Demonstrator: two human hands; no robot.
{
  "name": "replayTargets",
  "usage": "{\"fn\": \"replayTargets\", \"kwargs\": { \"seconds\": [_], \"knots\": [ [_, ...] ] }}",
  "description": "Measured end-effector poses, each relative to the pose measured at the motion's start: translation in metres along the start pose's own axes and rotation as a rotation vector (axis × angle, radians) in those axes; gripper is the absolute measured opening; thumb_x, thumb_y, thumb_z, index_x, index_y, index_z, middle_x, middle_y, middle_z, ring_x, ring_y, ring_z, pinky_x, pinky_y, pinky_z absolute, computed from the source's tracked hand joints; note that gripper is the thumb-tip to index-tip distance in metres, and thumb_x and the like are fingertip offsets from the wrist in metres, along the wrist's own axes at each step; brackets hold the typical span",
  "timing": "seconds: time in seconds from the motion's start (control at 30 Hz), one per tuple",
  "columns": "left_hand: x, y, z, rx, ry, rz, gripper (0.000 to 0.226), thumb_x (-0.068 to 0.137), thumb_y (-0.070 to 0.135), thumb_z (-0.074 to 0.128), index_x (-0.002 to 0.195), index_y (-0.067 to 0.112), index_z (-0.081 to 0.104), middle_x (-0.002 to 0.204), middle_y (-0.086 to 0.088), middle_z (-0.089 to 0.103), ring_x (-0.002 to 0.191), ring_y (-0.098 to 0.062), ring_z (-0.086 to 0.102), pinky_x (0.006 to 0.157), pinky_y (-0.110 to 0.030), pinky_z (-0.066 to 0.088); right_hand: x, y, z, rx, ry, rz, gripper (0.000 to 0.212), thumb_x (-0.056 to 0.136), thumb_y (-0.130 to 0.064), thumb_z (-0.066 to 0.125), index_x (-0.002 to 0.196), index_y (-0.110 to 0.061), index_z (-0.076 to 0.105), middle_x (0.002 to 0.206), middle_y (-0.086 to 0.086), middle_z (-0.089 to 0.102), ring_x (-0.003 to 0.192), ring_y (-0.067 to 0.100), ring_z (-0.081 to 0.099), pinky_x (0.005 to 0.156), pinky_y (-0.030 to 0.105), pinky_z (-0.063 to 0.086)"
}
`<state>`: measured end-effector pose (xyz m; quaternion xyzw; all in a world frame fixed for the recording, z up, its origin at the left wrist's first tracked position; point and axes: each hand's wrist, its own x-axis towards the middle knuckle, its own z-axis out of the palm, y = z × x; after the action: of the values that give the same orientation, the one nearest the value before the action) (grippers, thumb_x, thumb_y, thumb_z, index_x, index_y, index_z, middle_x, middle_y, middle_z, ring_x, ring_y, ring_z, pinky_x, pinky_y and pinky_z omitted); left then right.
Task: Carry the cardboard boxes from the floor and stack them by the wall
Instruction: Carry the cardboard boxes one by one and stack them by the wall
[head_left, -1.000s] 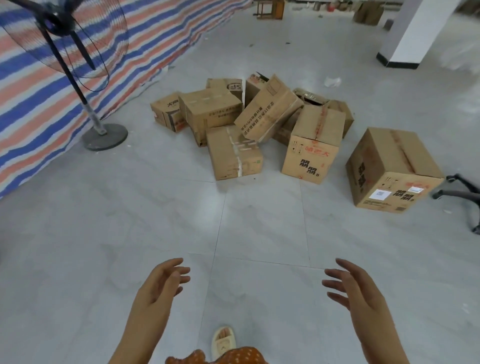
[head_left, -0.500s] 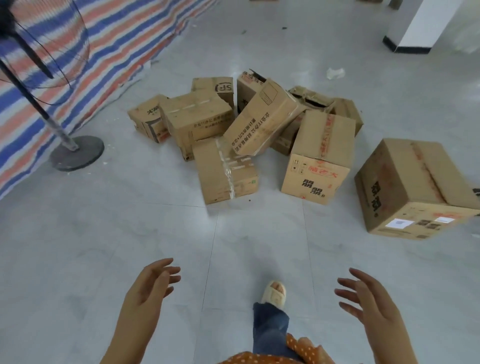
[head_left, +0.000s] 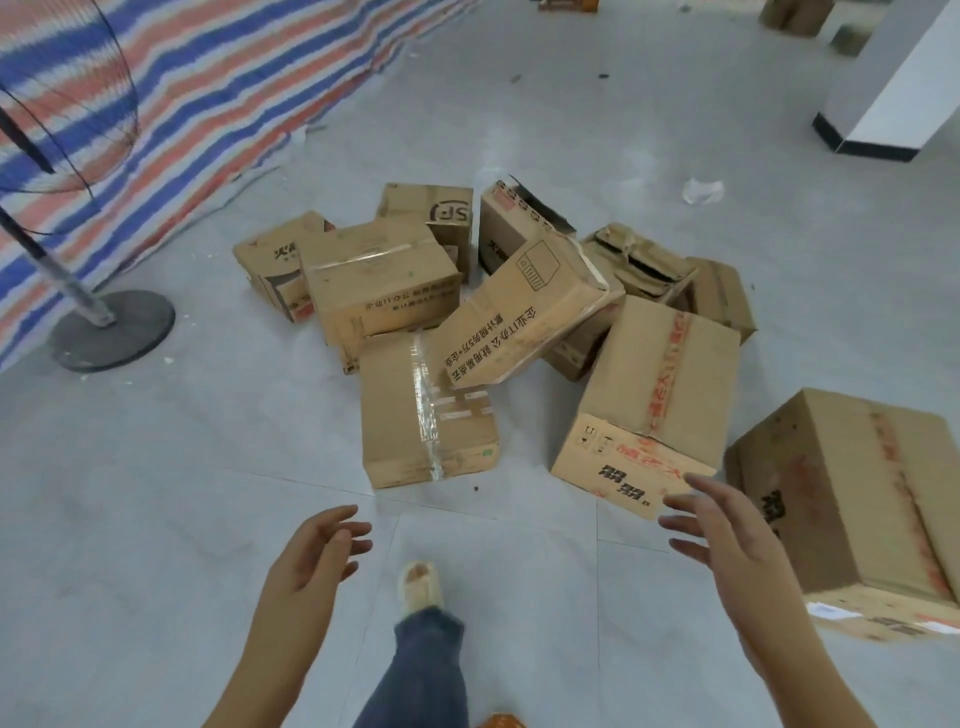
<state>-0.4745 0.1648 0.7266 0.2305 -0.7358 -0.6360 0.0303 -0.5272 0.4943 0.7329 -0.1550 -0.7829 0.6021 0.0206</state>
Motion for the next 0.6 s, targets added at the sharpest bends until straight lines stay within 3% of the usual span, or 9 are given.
{"fn": "replayTargets", "kwargs": {
  "seconds": [0.13,0.37,0.6],
  "knots": [
    [0.084,0.001,0.022,0.002,0.019,-0.051,0.021,0.099,0.008,0.044,0.108,0.013,0.062,0.103,-0.009,0.068,0.098,-0.027,0.065,0.091,-0.046,0.05,0.079,-0.005,0.029,-0.023,-0.029,0.019,0.019,0.099,-0.021,0.043,0.109,-0.028,0.058,0.092,-0.007,0.07,0.08,0.006,0.068,0.068,0.024,0.057],
    [0.293,0.048,0.062,-0.012,-0.044,-0.045,0.019,0.098,0.012,0.047,0.102,0.018,0.064,0.099,-0.005,0.069,0.094,-0.02,0.066,0.081,-0.031,0.05,0.259,-0.057,0.101,-0.034,0.029,0.008,0.022,0.1,-0.02,0.041,0.115,-0.019,0.058,0.098,0.0,0.068,0.084,0.011,0.066,0.066,0.014,0.054],
    [0.473,0.092,0.105,0.069,-0.147,-0.111,0.019,0.099,0.014,0.046,0.105,0.02,0.062,0.1,-0.002,0.067,0.096,-0.018,0.064,0.087,-0.033,0.049,0.413,-0.116,0.161,-0.163,-0.065,0.002,0.023,0.101,-0.022,0.039,0.102,-0.037,0.056,0.097,-0.009,0.065,0.078,-0.003,0.065,0.074,0.023,0.048]
  ]
}}
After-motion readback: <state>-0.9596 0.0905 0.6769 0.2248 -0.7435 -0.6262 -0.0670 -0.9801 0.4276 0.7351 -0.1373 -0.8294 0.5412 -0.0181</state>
